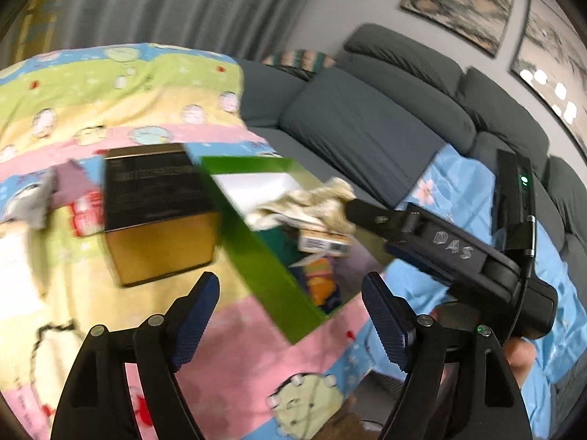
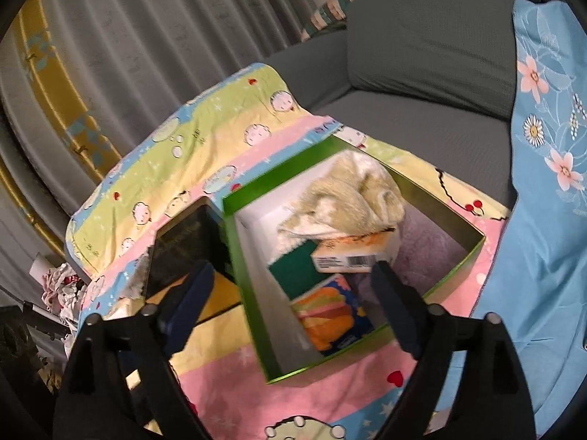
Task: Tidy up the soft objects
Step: 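Reach the right gripper to the light-blue plush mouse and grasp it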
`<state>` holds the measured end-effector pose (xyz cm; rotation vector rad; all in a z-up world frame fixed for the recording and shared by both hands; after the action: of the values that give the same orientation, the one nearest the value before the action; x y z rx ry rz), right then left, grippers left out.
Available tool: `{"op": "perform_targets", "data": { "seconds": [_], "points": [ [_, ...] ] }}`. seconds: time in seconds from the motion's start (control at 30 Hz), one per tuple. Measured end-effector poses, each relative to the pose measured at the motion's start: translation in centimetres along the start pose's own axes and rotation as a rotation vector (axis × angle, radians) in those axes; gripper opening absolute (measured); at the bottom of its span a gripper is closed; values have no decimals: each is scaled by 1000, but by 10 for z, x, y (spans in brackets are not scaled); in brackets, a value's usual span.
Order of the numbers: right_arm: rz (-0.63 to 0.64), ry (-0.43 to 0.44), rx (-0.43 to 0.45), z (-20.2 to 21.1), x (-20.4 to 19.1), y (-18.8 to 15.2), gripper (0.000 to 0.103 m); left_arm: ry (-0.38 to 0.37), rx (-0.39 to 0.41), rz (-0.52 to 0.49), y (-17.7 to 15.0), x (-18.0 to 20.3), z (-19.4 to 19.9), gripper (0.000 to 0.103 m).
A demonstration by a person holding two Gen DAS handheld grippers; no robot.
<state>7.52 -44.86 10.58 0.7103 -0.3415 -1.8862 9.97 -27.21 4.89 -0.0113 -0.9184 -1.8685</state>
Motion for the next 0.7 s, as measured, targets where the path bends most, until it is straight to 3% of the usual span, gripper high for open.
{"op": "perform_targets", "data": {
  "seconds": [0.27,0.5,0.7],
  "points": [
    [93,-24,38,7,-39,-5,99,191,60,146,-34,-73,61,86],
    [218,-31,24,0,-87,-22,99,293,104,290,-79,-144,108,86],
    [299,-31,14,-13,-131,-40,99,414,142,510,-122,-222,141,86]
  ]
}}
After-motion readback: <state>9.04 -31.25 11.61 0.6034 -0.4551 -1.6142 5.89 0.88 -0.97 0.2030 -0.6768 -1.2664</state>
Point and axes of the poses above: each gripper's, at about its wrist camera, not at the fingertips, and z roughly against the way its jaws point, x to its right, y to its top, the point moved 4 cm from there along -z, roughly the way its jaws point, and after that the axes turned 13 degrees about -x, right-handed, at the moved point
